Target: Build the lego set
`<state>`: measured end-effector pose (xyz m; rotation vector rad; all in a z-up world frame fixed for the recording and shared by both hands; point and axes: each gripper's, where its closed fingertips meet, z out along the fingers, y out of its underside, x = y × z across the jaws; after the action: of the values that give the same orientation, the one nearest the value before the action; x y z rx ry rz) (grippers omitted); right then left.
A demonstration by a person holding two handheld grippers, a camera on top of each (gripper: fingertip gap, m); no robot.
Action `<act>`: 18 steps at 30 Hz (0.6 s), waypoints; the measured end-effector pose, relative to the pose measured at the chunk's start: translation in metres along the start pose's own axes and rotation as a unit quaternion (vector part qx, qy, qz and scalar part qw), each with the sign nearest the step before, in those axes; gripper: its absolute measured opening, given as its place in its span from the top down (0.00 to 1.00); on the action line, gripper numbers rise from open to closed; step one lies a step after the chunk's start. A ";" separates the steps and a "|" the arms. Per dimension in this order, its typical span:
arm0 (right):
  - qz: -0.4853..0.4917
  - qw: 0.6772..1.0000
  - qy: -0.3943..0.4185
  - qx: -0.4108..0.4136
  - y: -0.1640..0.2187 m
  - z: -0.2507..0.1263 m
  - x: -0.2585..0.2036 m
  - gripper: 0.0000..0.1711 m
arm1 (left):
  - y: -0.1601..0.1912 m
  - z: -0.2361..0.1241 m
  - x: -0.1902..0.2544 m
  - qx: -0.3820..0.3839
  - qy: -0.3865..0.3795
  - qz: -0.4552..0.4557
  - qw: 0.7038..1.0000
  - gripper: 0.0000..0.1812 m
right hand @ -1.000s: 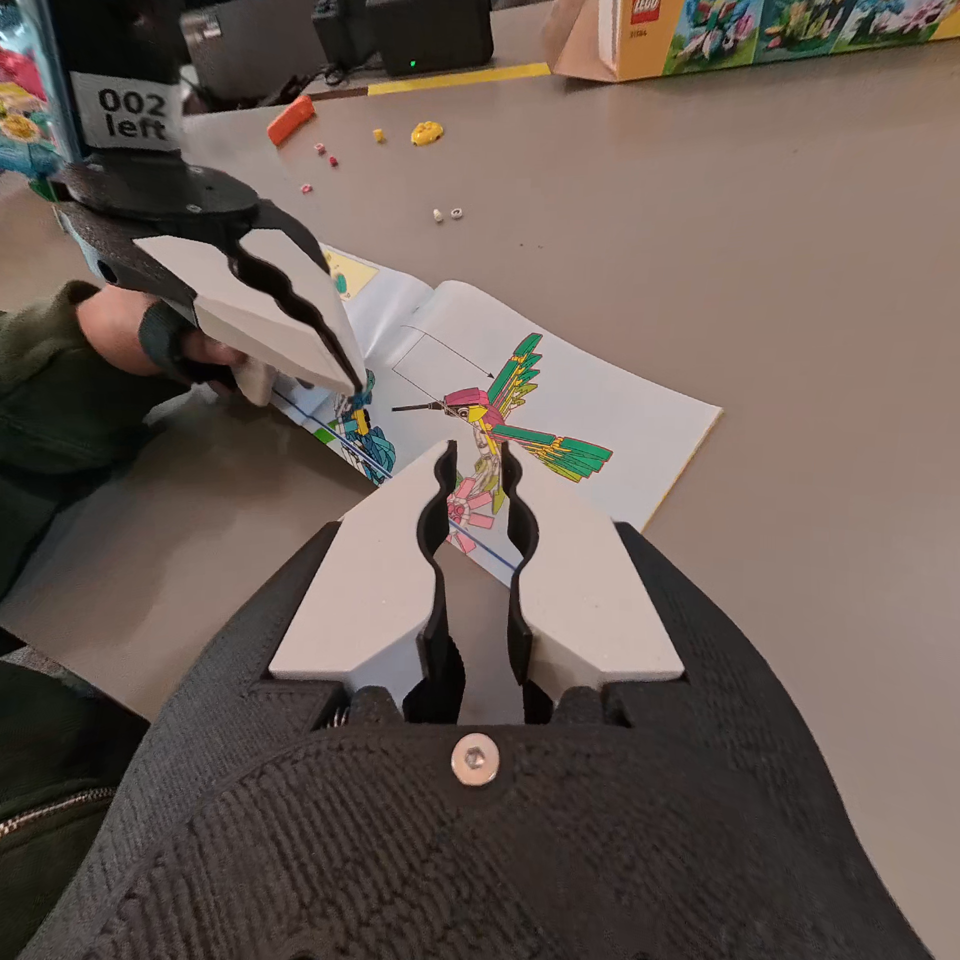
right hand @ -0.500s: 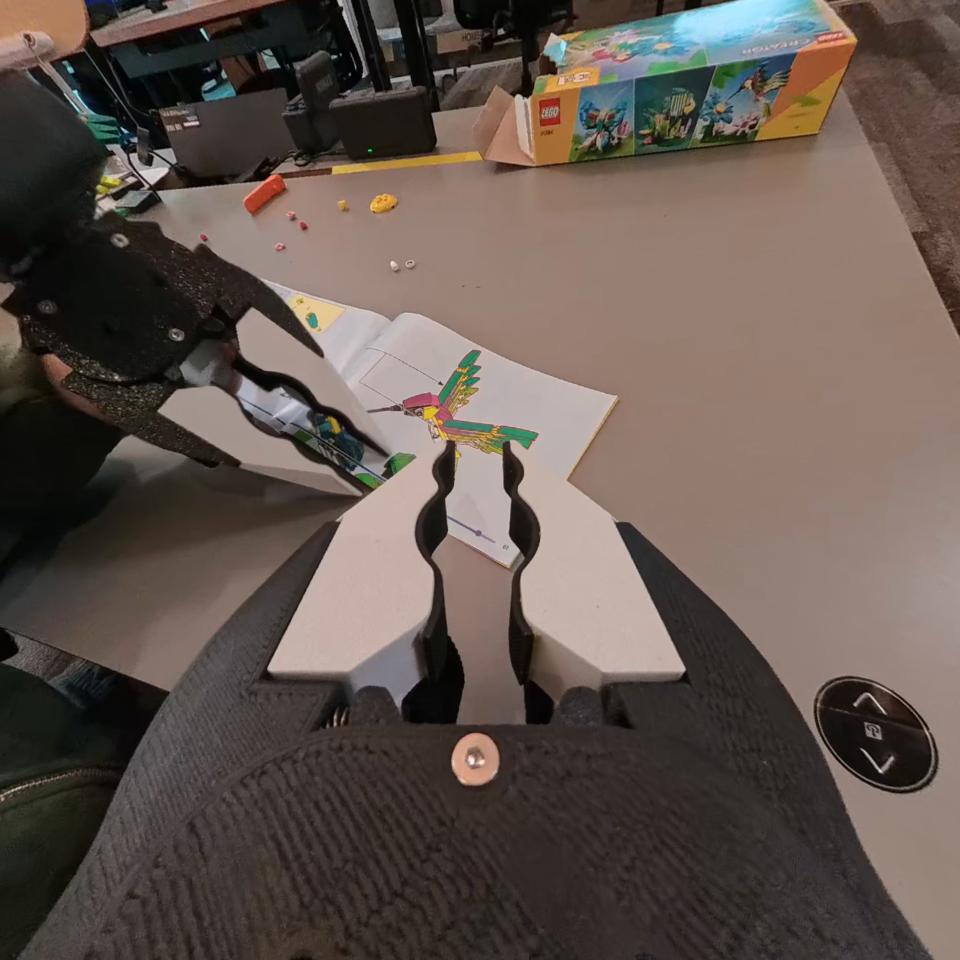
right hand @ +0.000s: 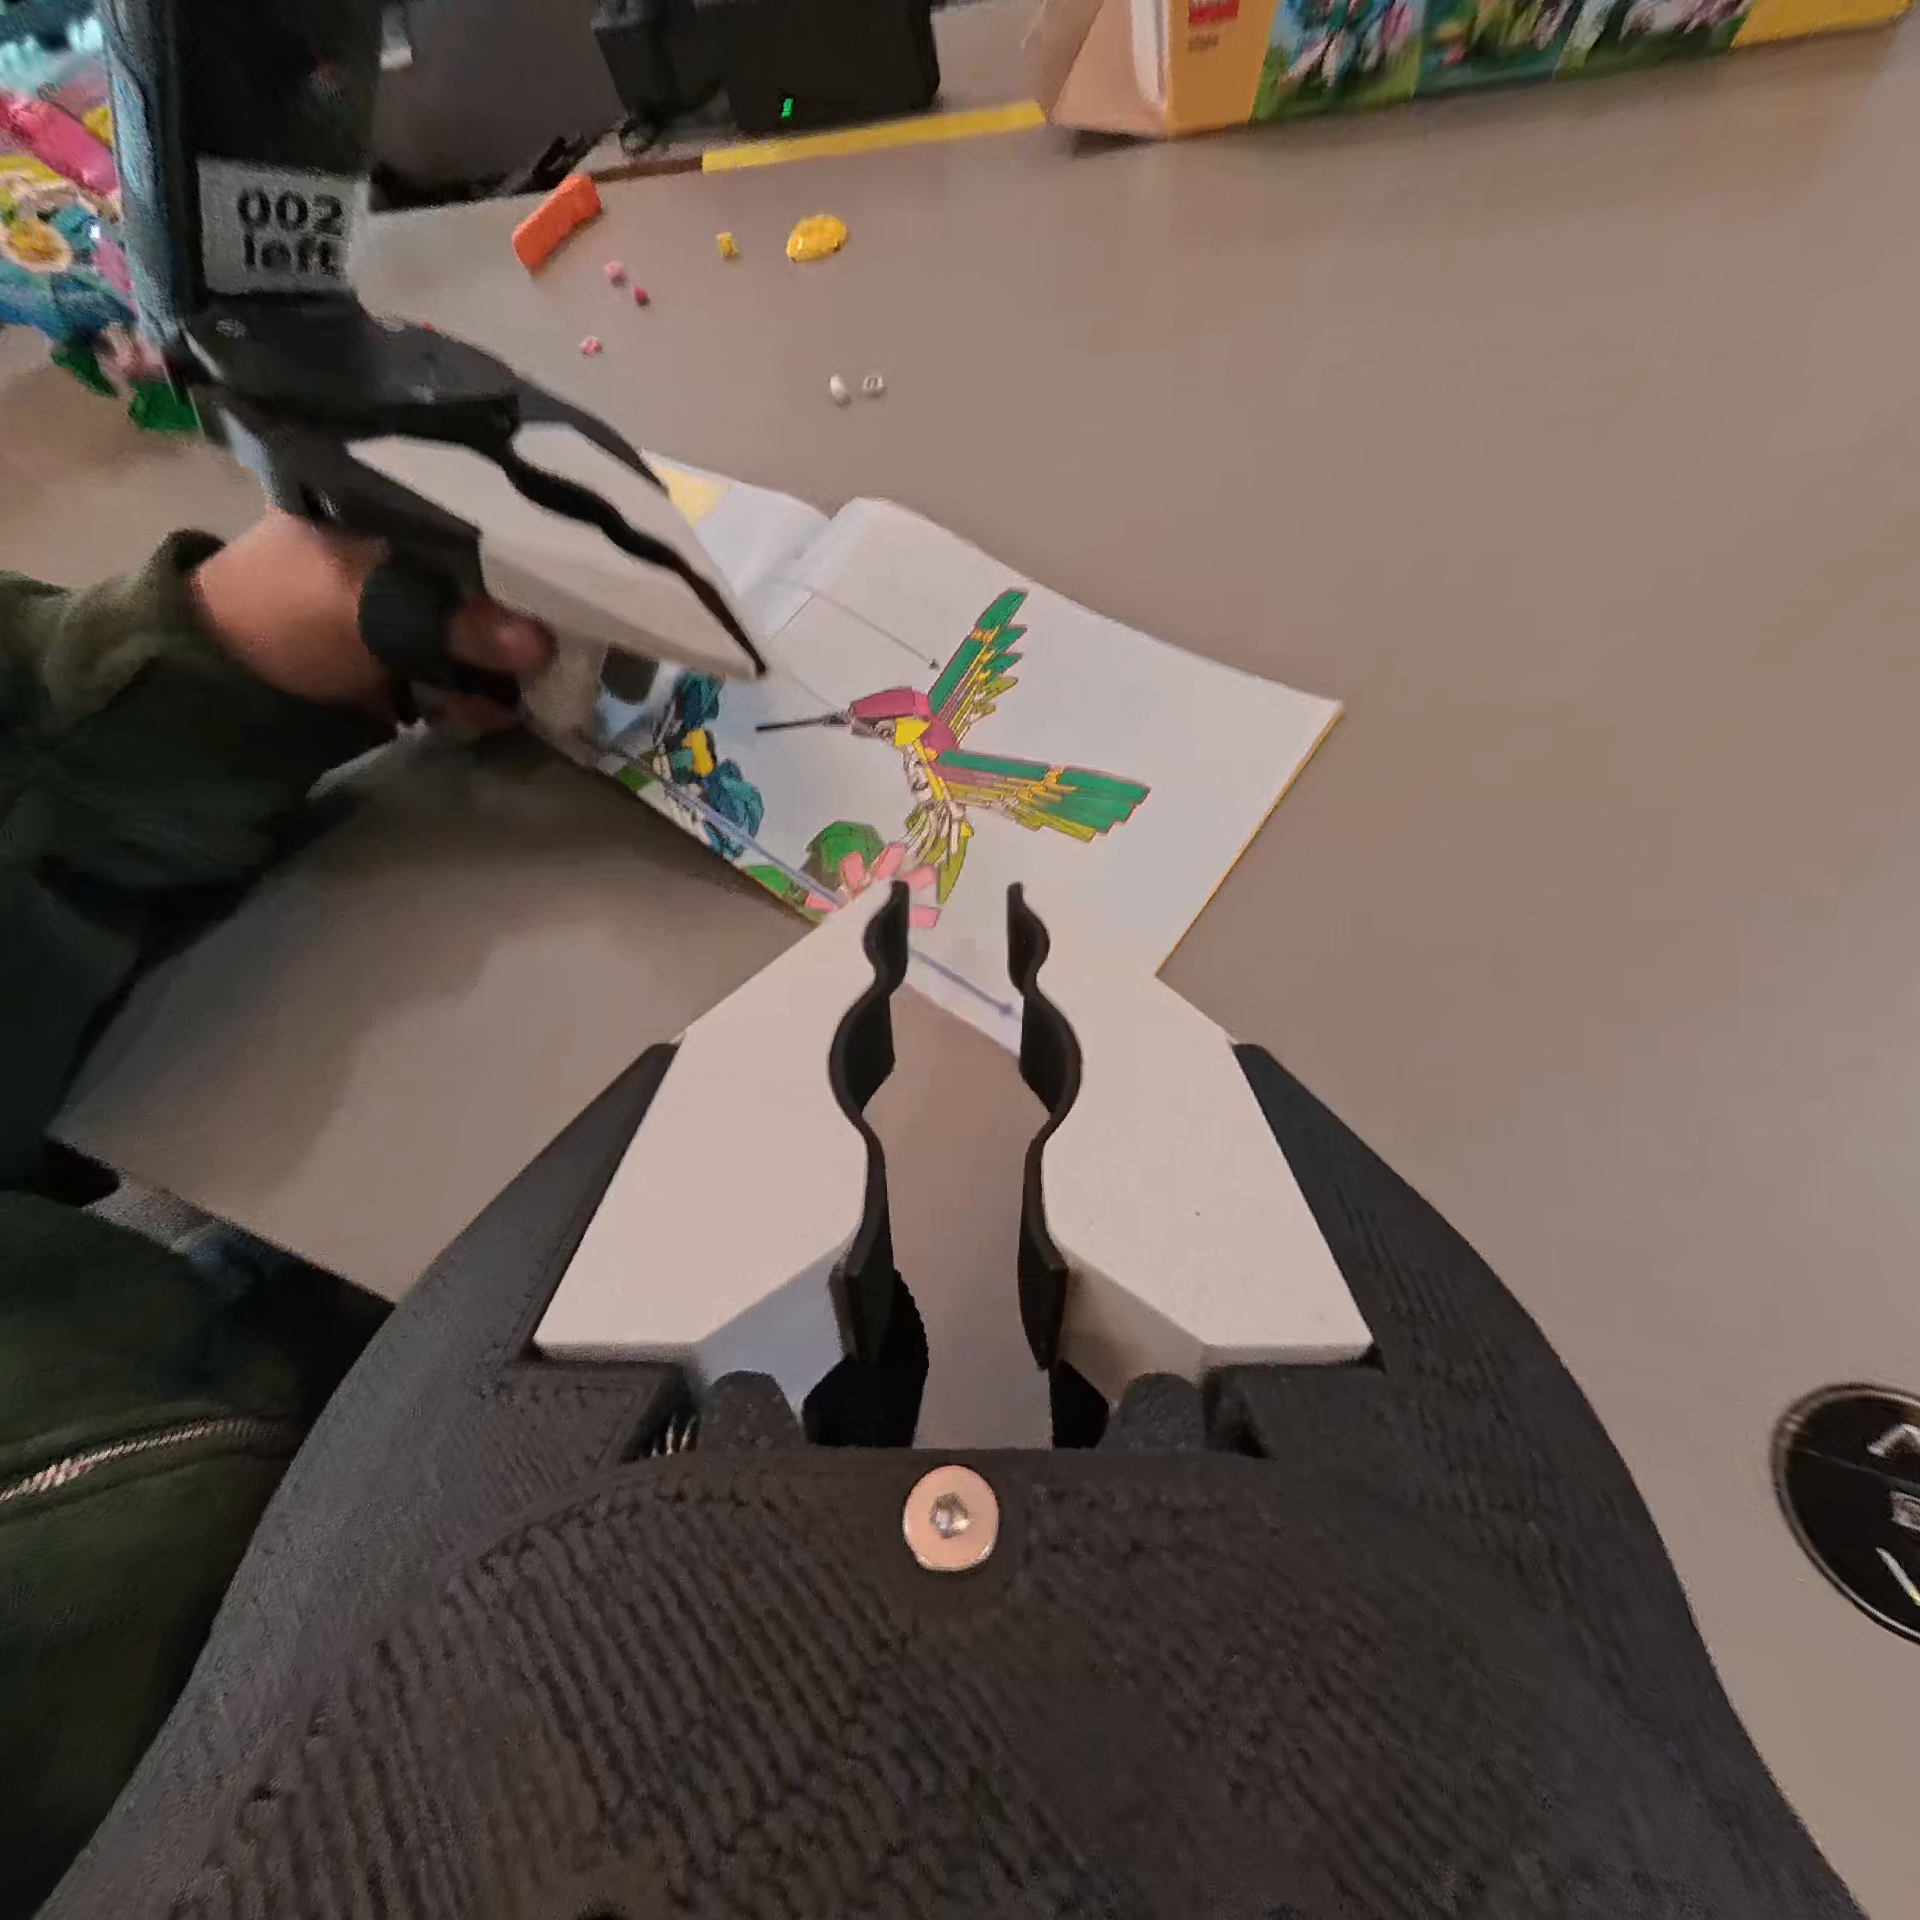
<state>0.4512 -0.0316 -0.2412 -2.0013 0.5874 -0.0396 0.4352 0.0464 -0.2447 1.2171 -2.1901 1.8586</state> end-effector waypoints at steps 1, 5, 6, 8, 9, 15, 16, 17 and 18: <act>0.000 1.000 -0.001 -0.018 0.005 0.003 0.000 0.90 | -0.002 -0.003 0.001 0.009 0.003 0.000 1.000 1.00; -0.024 0.998 0.020 -0.063 0.019 0.016 0.007 0.90 | -0.009 -0.020 0.007 0.007 -0.030 0.060 0.998 1.00; -0.027 0.996 0.022 -0.077 0.023 0.021 0.008 0.89 | -0.007 -0.026 0.011 -0.006 -0.033 0.077 0.996 1.00; -0.034 0.993 0.023 -0.107 0.031 0.028 0.008 0.90 | -0.001 -0.032 0.016 -0.036 -0.055 0.119 0.991 0.91; -0.037 0.992 0.027 -0.119 0.034 0.031 0.009 0.90 | 0.005 -0.033 0.017 -0.058 -0.068 0.143 0.986 0.87; -0.037 0.989 0.033 -0.140 0.034 0.038 0.006 0.92 | 0.051 -0.027 0.003 -0.217 -0.144 0.279 0.924 0.82; -0.037 0.988 0.034 -0.144 0.032 0.038 0.005 0.91 | 0.053 -0.027 0.001 -0.224 -0.153 0.286 0.919 0.84; -0.042 0.989 0.035 -0.139 0.026 0.039 0.006 0.91 | 0.053 -0.026 0.000 -0.224 -0.156 0.289 0.917 0.85; -0.052 0.990 0.037 -0.123 0.012 0.041 0.006 0.91 | 0.052 -0.024 0.002 -0.218 -0.154 0.289 0.919 0.86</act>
<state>0.4626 -0.0046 -0.2729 -2.2771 0.5555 -0.1102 0.3938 0.0652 -0.2803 0.8751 -3.1813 1.2089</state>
